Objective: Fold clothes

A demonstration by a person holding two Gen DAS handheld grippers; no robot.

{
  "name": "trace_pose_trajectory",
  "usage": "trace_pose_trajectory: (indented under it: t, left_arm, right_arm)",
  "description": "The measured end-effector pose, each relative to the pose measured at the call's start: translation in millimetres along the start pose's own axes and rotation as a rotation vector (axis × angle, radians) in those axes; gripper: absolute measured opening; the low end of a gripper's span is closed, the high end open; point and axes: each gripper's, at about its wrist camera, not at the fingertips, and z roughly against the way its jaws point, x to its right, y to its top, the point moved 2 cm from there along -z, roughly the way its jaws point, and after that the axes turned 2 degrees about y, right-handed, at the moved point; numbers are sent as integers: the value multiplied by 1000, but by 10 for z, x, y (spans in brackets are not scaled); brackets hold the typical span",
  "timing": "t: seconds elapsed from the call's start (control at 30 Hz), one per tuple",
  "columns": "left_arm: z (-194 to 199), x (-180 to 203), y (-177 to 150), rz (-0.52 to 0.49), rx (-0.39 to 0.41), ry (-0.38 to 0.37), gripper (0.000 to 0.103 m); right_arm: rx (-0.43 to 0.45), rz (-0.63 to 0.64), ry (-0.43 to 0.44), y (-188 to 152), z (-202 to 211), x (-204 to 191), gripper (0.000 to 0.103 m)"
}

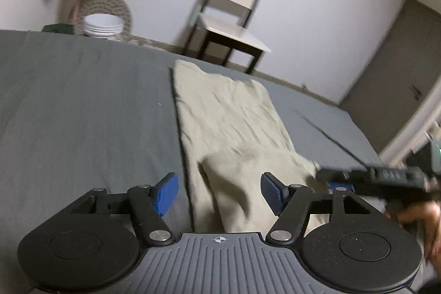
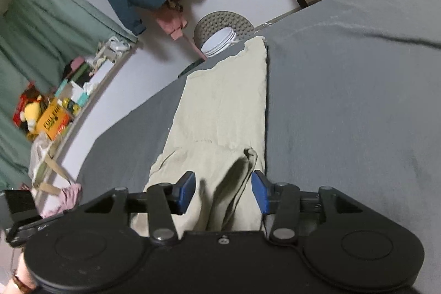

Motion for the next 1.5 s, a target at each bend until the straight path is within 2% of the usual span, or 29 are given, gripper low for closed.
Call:
trace_pose_trajectory:
  t: [0.07,0.17,0.3,0.43,0.5,0.57,0.63,0.73,0.83,0.93,1.07,1.17,1.2,1.23,1.3,1.33,1.37,1.47,1.5]
  left_arm:
    - [-94,-43,58,34,2,-21,66]
    - [-215,1,57,-18,11,-24,65]
    - [-326,94,73,-129,14,-23,39]
    - [-472,54,84,-128,-56,-21,24]
    - [-509,43,76,-125,-70,-29,11]
    - [-538,53,72,-129,-80,-30,6]
    - [-476,99,88,-158,-46,-5,5]
    - [-319,185,128,-218,38,34,5]
    - [-221,362,143,-376,91,91,5]
    - [-333,410,144,-464,59,150,5]
    - [-544,316,137,-423,-45,155,6]
    - [-511,241,189,-367,-46,173,21]
    - [-481,214,217,-346,-39,185,36]
    - [-451,187,245,-325,-32,196,54]
    - [-331,92,262,-287,17,239,66]
    - [-253,50,279,-268,49,256,67]
    - [-166,8,304,-240,73,236,67]
    - [68,-106,358,-105,119,57,67]
    - [43,-66,338,-127,107,45,67]
  right_arm:
    - [8,-7,7,24,-44,30,44]
    - [24,-8,18,84,-85,56,44]
    - [28,-7,30,115,-147,70,44]
    - [18,-7,29,116,-184,84,44]
    - [14,-8,28,118,-201,89,44]
    - [7,9,16,110,-223,83,39]
    - [-1,33,0,100,-249,68,19]
    - [5,80,-8,88,-245,17,14]
    - [63,141,11,103,-168,-91,14]
    - [78,212,-18,118,-185,-185,14]
    - [32,243,-94,60,-324,-130,19]
    - [37,246,-91,66,-303,-122,26]
    - [47,245,-100,92,-273,-131,35]
    - [60,242,-108,116,-238,-136,40]
    - [93,226,-123,156,-138,-123,42]
    - [107,216,-127,172,-83,-119,42]
    - [115,203,-122,179,-15,-123,42]
    - [122,173,-111,191,191,-157,43]
    - [120,166,-105,185,257,-178,44]
